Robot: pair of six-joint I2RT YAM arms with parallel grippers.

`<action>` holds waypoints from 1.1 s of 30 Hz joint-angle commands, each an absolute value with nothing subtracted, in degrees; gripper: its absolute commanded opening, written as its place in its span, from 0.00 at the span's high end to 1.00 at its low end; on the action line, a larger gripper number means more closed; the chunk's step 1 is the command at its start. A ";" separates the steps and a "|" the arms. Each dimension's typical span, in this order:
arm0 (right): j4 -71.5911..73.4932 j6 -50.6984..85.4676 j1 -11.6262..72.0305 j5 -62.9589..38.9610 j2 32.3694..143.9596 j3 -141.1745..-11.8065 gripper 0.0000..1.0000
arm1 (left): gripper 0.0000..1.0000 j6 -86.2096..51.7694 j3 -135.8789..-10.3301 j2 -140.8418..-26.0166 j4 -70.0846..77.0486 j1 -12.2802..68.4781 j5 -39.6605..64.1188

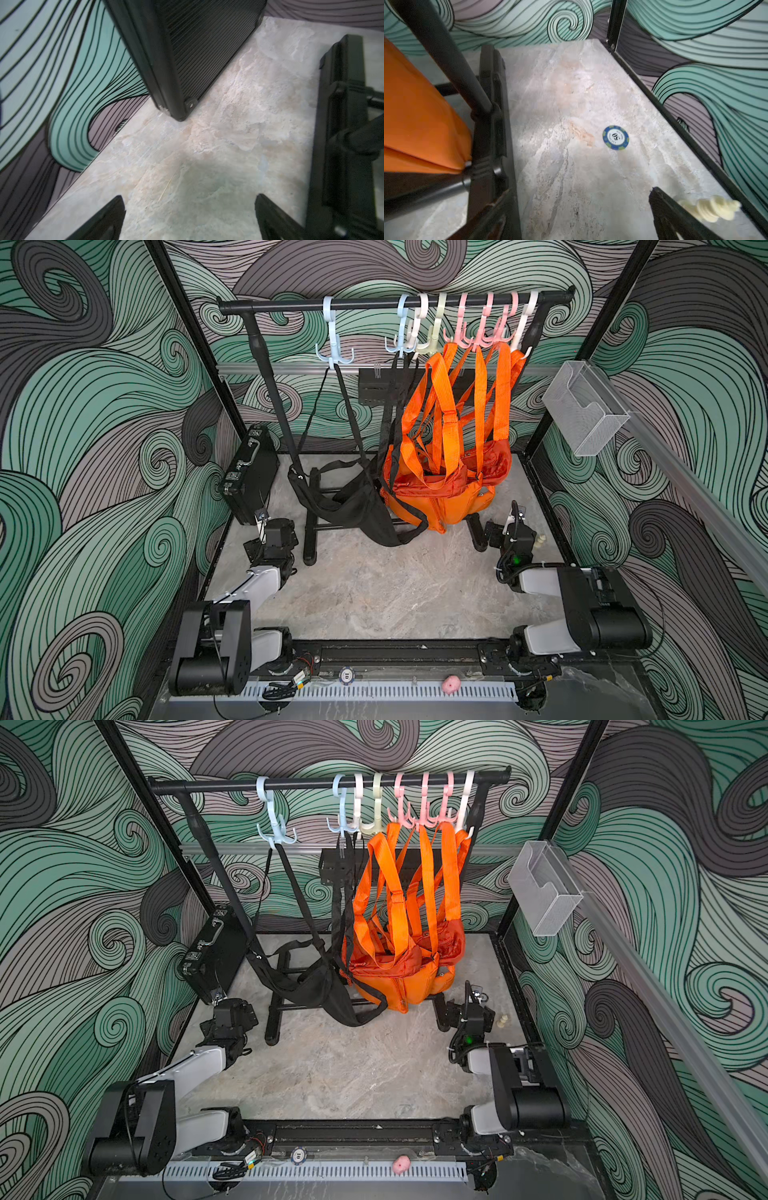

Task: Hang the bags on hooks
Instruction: Reset both arms

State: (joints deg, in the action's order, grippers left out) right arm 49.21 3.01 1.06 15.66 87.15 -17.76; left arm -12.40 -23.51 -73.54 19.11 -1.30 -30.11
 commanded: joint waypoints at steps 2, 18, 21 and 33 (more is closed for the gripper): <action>46.61 1.84 0.79 10.41 86.81 -22.62 0.01 | 0.01 -5.87 -20.72 -85.07 47.76 -1.75 -17.43; 50.43 0.62 1.80 11.37 87.48 -21.70 0.01 | 0.02 -5.71 -26.02 -87.44 40.30 -0.70 -19.43; 50.65 0.61 1.85 11.34 87.58 -21.60 0.01 | 0.01 -5.98 -26.28 -87.27 39.53 -0.70 -19.42; 50.72 0.62 1.85 11.43 87.71 -21.62 0.01 | 0.01 -4.92 -26.41 -87.34 39.37 -0.83 -16.69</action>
